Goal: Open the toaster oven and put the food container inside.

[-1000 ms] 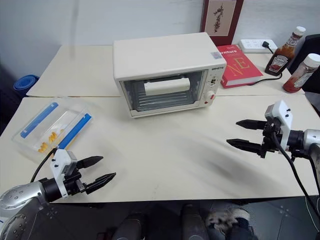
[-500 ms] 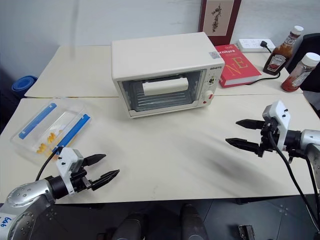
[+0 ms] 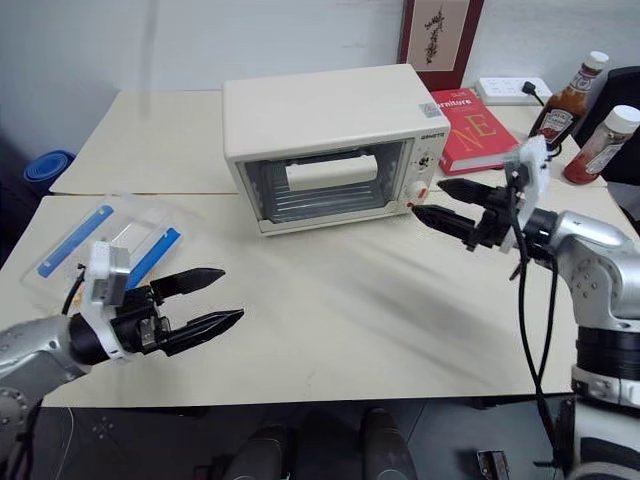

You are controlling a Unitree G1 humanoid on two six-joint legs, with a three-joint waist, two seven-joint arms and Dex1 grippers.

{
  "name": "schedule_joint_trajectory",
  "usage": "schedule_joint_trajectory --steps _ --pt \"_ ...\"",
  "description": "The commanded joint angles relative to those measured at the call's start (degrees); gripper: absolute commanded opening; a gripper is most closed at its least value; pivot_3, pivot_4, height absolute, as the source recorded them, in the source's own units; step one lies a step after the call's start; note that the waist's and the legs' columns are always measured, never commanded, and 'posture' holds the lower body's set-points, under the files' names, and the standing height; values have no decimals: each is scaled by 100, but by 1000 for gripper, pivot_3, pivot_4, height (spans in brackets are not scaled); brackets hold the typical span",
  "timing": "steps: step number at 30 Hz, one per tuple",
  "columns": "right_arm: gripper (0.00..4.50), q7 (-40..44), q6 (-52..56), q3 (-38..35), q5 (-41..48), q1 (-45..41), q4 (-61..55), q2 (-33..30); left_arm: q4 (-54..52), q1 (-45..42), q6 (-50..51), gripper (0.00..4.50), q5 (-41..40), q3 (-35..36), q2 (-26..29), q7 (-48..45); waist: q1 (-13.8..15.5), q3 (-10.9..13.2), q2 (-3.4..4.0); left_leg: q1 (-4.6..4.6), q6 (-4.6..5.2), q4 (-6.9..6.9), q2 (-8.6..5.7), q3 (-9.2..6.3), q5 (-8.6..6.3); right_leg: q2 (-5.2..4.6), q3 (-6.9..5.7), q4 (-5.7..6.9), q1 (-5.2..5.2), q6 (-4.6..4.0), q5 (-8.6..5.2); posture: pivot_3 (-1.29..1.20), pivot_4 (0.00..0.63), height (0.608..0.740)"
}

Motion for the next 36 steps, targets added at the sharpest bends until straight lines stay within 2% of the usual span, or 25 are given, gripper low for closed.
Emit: schedule_joint_trajectory --steps 1,10,15,22,28,31,36 --pt "4481 106 -228 176 -88 -398 296 235 -43 -207 -48 4500 -68 113 210 89 -1 1 2 0 0 0 0 -1 0 0 -1 0 0 0 0 0 150 740" --pt "4481 496 -696 654 -499 -1235 1258 713 -161 -485 -79 4500 -304 207 414 333 -8 3 4 -6 -1 -3 1 1 0 0 -1 0 -8 0 0 0 150 740" --pt "4481 581 -692 771 -519 -1369 1171 996 -114 -610 -146 4500 -200 174 393 545 -14 3 5 -7 -2 -3 1 2 0 0 -1 3 -11 0 0 0 150 740" --pt "4481 825 -236 753 -15 -872 -58 968 137 -1027 -229 4500 -59 55 412 667 -18 4 7 -15 -6 -4 2 -1 0 1 -3 11 -19 0 0 0 150 740" --pt "4481 991 -62 518 460 177 -1278 702 1124 -2426 -369 4500 652 -852 115 932 -2 12 17 -16 -6 -7 3 3 0 7 -1 19 -31 -1 -1 0 150 740" --pt "4500 1046 -187 553 438 682 -1649 599 1548 -3025 -527 3954 1017 -1320 -28 683 -14 12 17 -19 -6 -7 2 4 0 7 -2 24 -28 0 0 0 150 740" --pt "4500 837 -480 631 181 1081 -1734 654 2329 -3917 -796 2352 1771 -2079 -231 247 -17 13 14 -15 -7 -5 2 15 0 7 3 25 -26 3 1 0 150 740"
